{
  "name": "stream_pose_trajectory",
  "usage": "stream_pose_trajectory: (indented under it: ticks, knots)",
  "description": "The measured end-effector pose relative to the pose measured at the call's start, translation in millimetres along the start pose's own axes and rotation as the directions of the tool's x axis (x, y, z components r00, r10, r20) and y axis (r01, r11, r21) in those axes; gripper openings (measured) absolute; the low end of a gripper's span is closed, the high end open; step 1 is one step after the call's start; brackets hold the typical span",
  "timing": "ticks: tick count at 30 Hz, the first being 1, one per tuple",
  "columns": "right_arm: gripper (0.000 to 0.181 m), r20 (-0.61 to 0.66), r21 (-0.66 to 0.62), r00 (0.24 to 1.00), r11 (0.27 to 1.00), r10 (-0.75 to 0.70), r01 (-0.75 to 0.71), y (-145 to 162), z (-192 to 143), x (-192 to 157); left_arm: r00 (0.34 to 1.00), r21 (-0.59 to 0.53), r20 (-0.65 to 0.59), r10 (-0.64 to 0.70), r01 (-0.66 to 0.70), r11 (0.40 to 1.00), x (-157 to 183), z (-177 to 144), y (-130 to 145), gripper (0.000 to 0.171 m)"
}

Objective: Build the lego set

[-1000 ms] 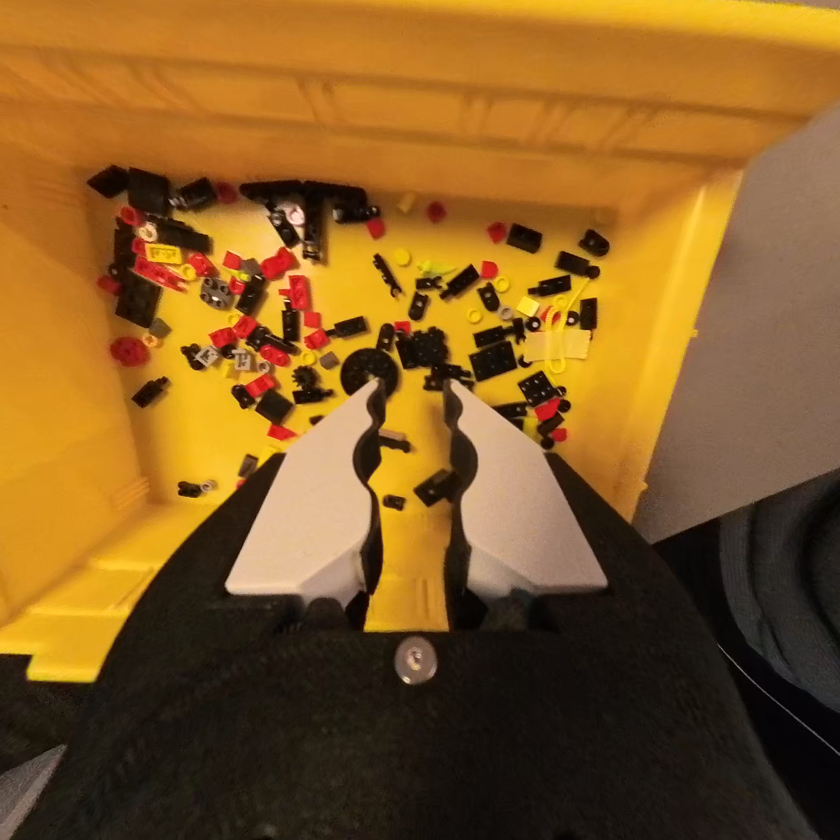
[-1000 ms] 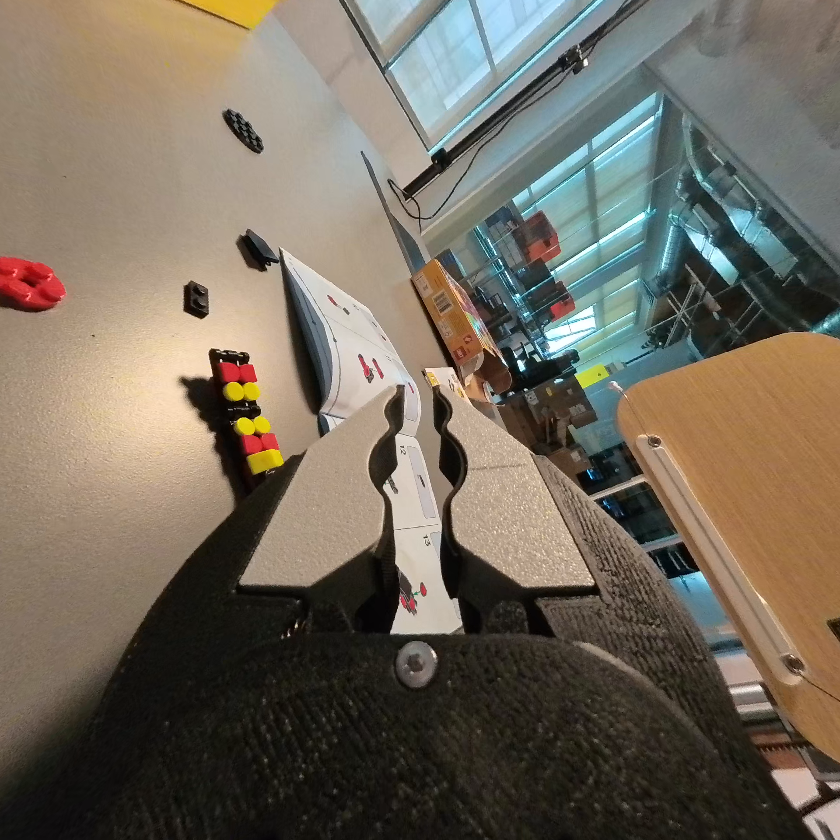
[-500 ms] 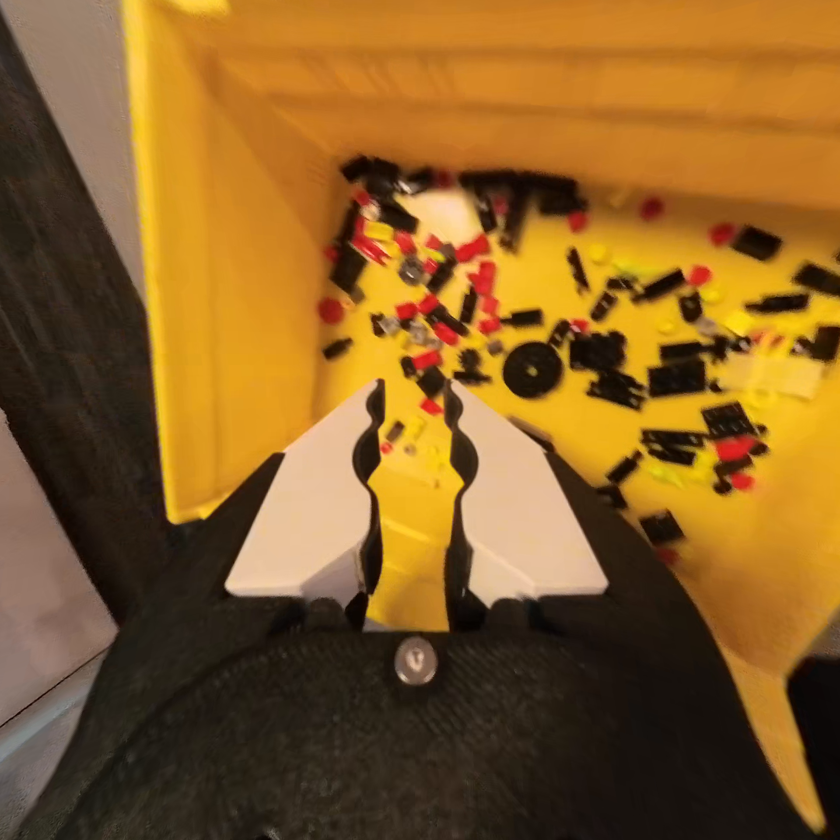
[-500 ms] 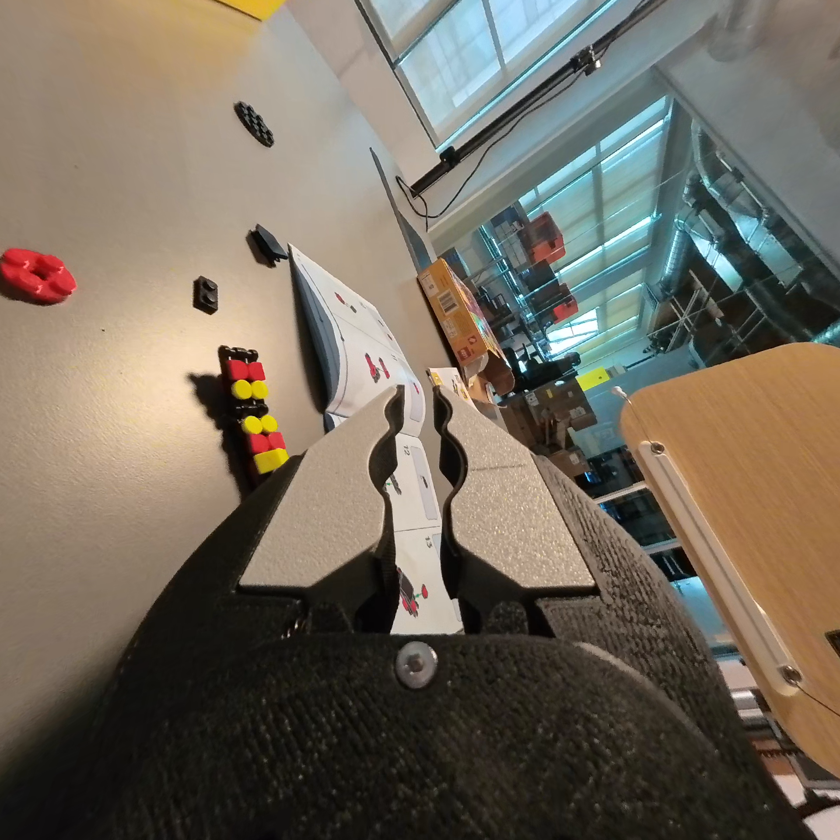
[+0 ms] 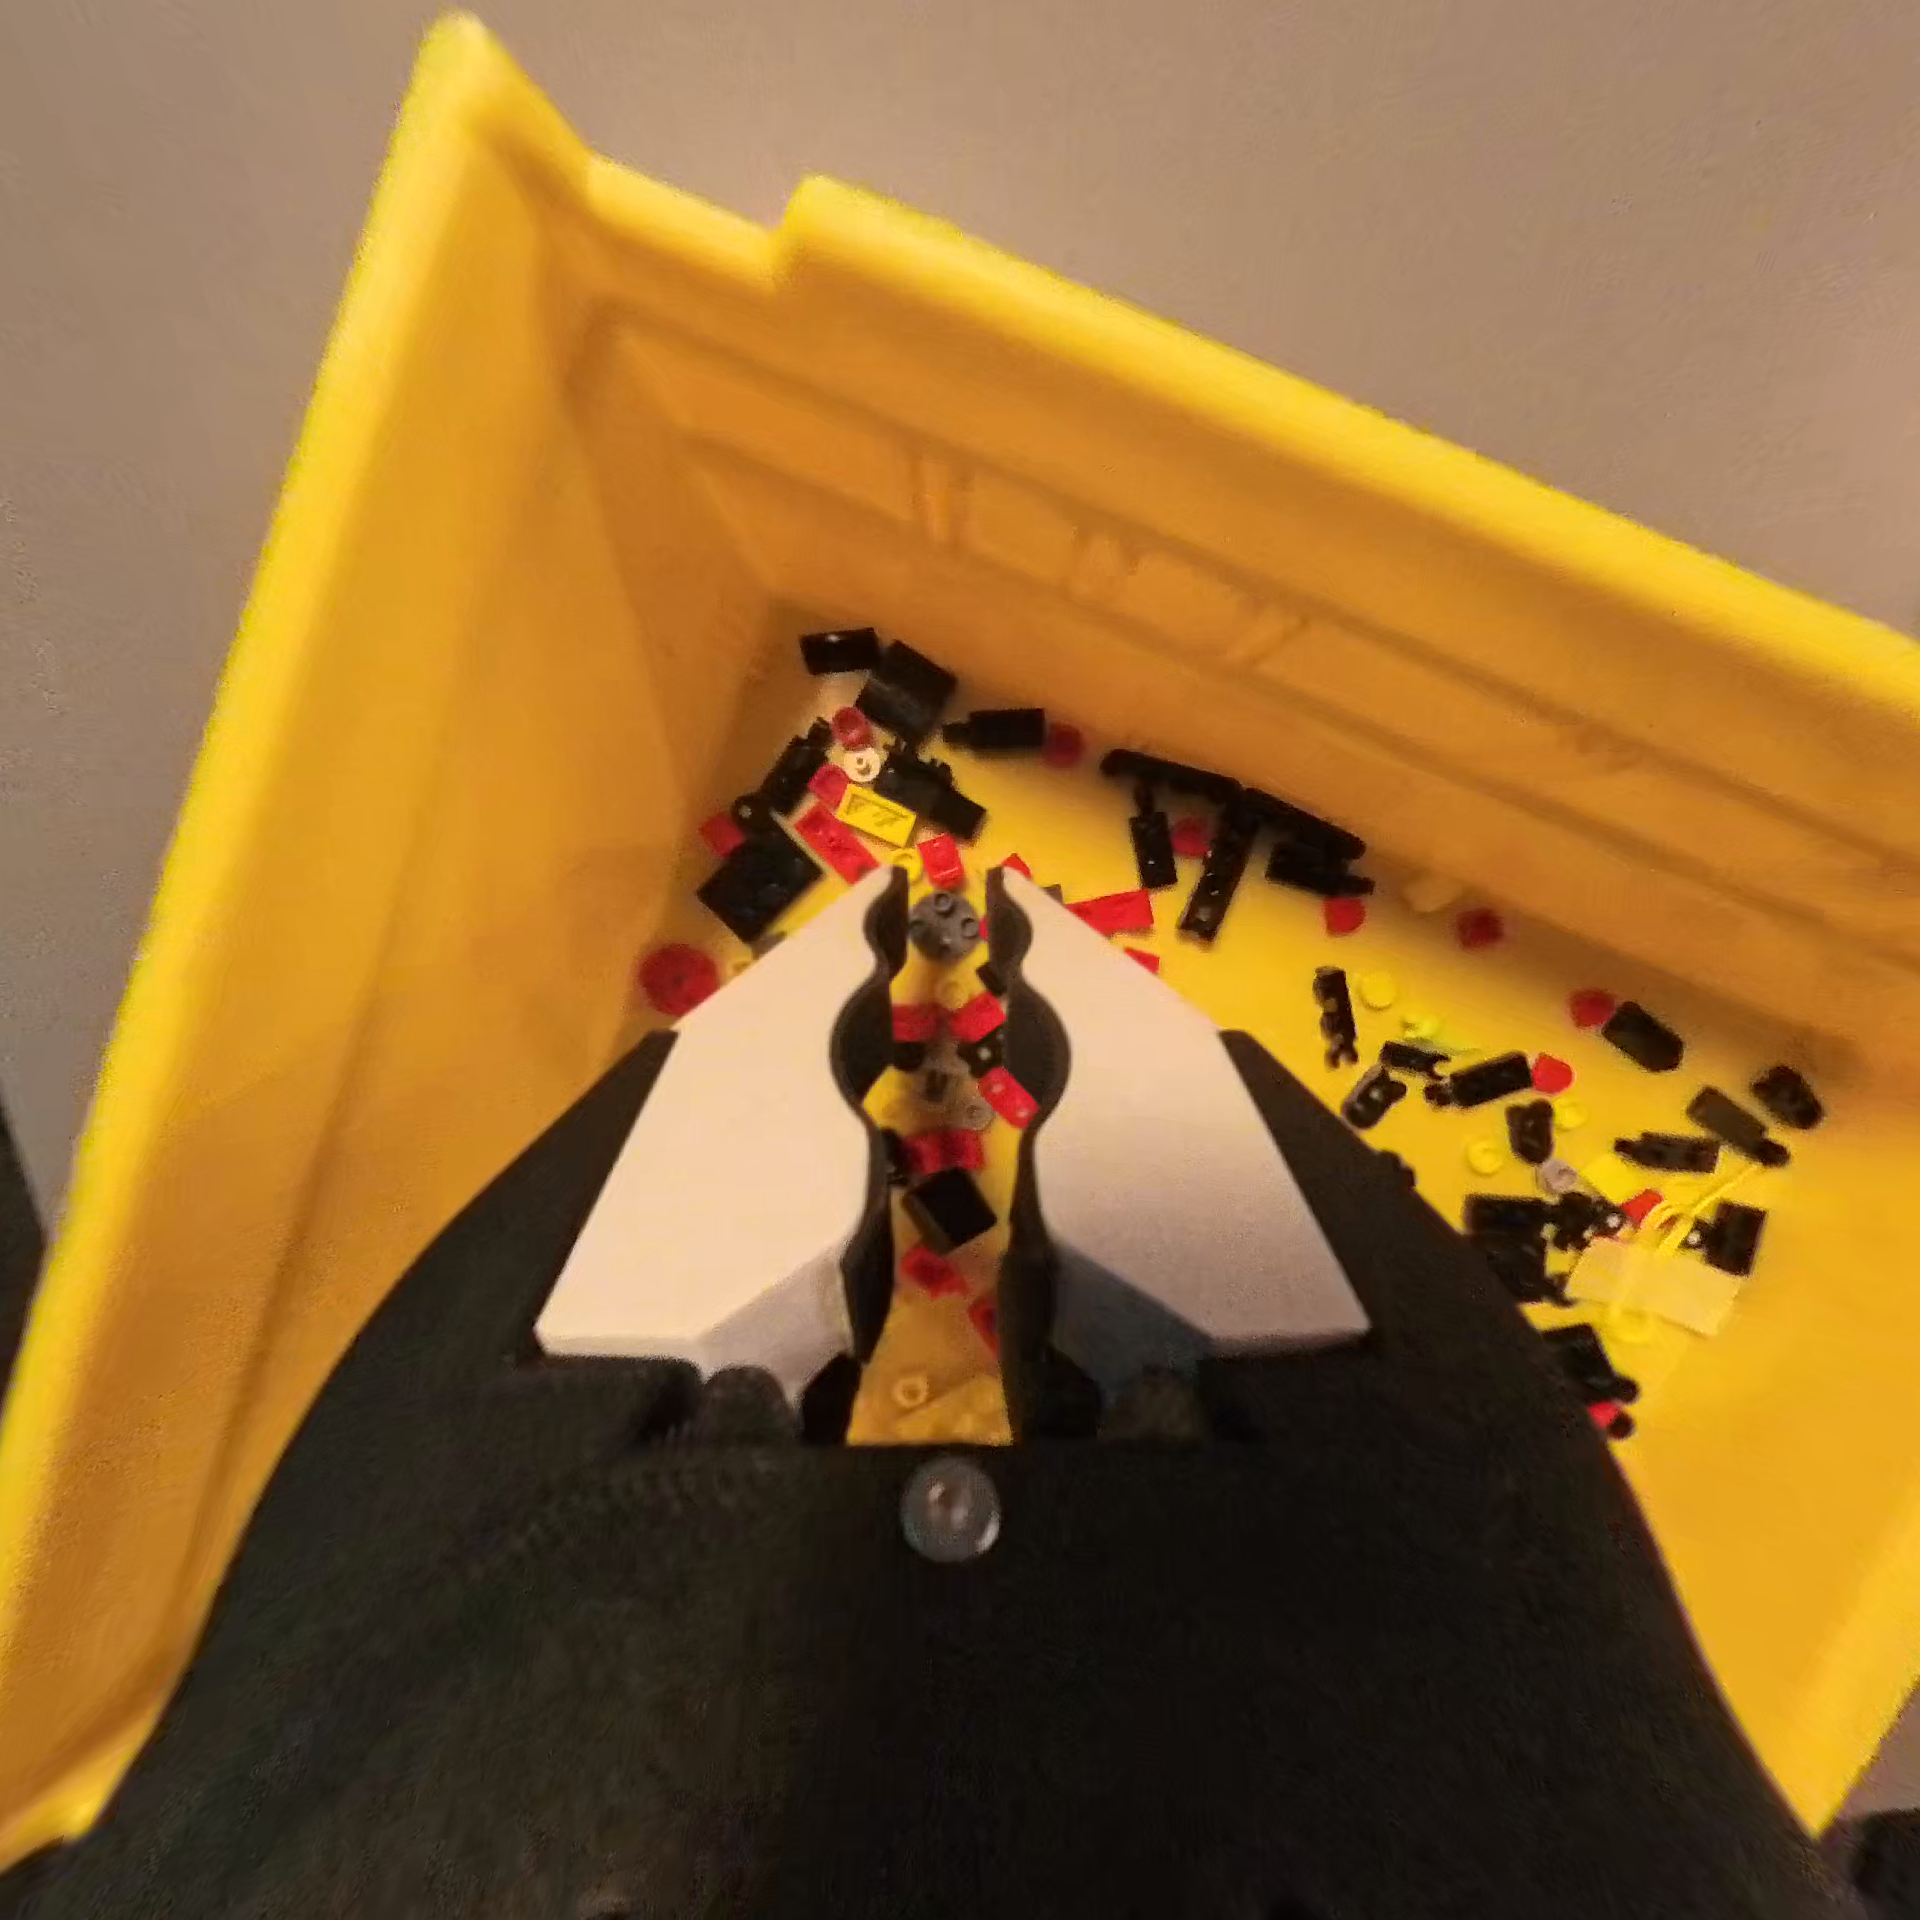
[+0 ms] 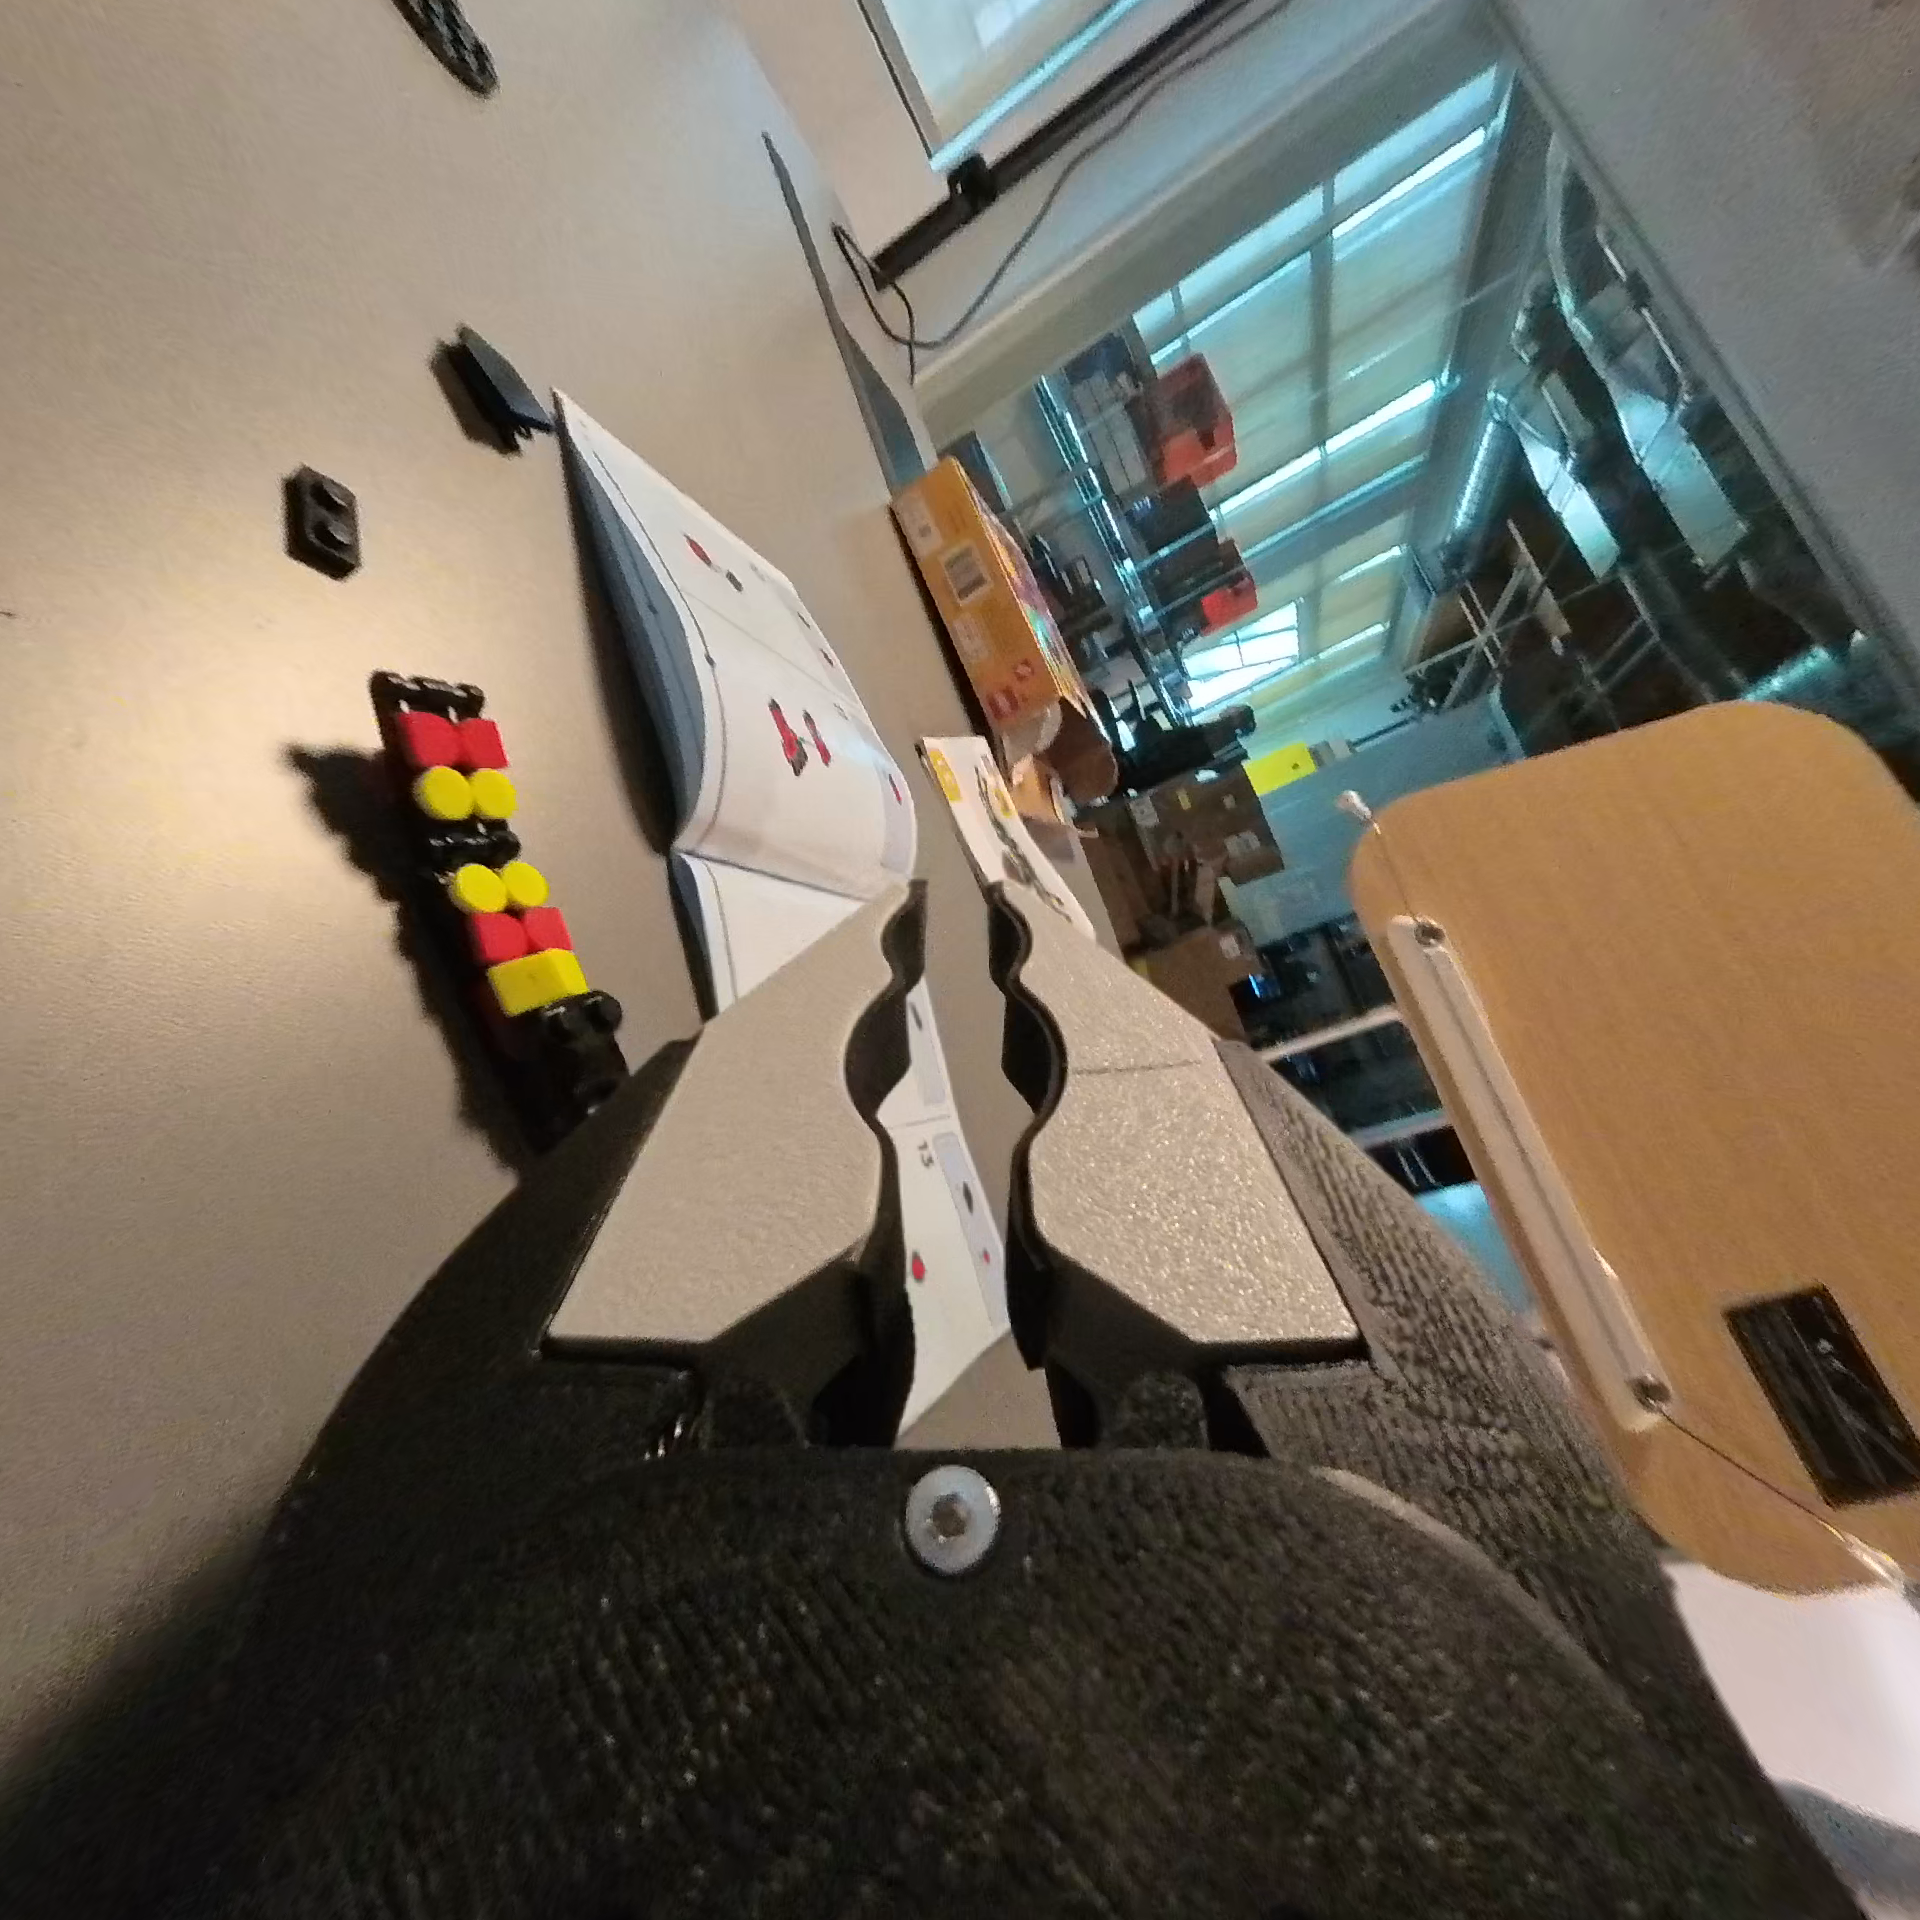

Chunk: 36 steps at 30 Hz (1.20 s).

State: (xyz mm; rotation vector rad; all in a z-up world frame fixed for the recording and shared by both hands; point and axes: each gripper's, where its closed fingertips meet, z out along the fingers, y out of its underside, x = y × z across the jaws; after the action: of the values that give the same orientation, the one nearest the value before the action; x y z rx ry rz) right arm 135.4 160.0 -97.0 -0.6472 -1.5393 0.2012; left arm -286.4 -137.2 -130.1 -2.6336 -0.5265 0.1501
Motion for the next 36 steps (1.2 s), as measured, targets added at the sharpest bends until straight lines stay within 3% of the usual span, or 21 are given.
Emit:
stream_pose_trajectory:
  ticks: [5,10,14,25,36]
  knots:
    - [0.009,-0.088,-0.111,0.996,0.994,-0.03,0.02,17,-1,14,0.992,-0.045,0.032,-0.12,0.122,0.992,-17,15,9,0.014]
    - [0.009,-0.149,-0.26,0.986,0.965,-0.074,0.033,40,0,24,0.961,0.001,-0.085,-0.262,0.263,0.965,-18,14,5,0.016]
    - [0.009,-0.185,-0.292,0.982,0.956,-0.044,-0.012,49,-2,31,0.936,-0.002,-0.152,-0.318,0.322,0.947,-16,16,3,0.017]
    - [0.009,-0.186,-0.315,0.982,0.949,-0.033,-0.027,55,-1,32,0.954,-0.027,-0.116,-0.278,0.277,0.961,-19,23,5,0.009]
    - [0.009,-0.178,-0.308,0.984,0.951,-0.029,-0.027,55,0,31,0.997,-0.047,0.04,-0.063,0.065,0.997,-20,27,4,0.007]
